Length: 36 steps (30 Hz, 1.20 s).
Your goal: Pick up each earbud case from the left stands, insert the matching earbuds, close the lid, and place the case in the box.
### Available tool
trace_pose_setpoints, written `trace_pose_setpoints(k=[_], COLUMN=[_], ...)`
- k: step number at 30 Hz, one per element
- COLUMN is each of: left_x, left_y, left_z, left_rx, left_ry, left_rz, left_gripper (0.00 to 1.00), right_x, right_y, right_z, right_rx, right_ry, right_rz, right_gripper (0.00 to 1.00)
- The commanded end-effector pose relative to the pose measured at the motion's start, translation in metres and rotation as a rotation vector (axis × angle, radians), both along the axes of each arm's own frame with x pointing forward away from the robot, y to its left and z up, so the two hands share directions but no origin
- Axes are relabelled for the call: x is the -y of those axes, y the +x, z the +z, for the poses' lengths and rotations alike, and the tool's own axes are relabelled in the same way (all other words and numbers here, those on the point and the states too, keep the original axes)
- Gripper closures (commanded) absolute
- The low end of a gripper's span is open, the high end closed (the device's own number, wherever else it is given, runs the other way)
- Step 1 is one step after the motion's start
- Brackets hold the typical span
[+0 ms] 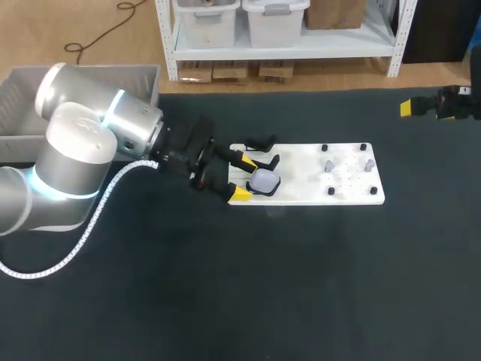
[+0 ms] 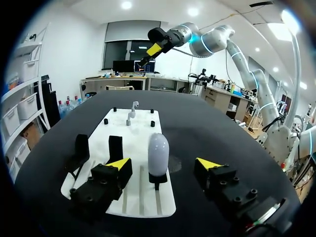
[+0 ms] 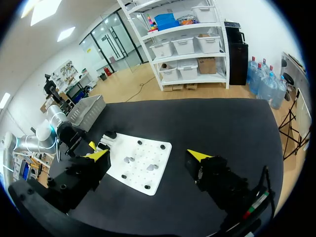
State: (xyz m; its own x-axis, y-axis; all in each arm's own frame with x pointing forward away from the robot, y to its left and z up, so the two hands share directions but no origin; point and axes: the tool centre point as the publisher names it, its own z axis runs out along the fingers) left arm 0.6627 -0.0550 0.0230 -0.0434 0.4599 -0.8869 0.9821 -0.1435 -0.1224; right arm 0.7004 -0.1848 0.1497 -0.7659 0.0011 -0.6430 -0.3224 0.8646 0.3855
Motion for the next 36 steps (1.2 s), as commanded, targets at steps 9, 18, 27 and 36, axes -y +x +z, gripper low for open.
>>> trace_pose_setpoints(k=[9, 18, 27, 36], left_x=[0.007, 0.009, 0.013, 0.014], left_y=[0.002, 0.007, 0.005, 0.004], left_z=[-0.005, -0.007, -0.006, -0.008], left_rx=[0.002, 0.006, 0.012, 0.015], left_ry=[0.002, 0.003, 0.001, 0.003], left_rz=[-0.009, 0.005, 0.002, 0.006], left_gripper=[0.23, 0.32, 0.37, 0.49], right_x=[0.0, 0.0, 0.0, 0.0], right_y=[0.0, 0.0, 0.0, 0.0], right_z=[0.0, 0.0, 0.0, 0.0], right_rx=[0.0, 0.0, 0.0, 0.0], right_ry=[0.001, 0.001, 0.001, 0.001], right_rz=[0.002, 0.002, 0.002, 0.002], right_gripper=[0.0, 0.0, 0.0, 0.0])
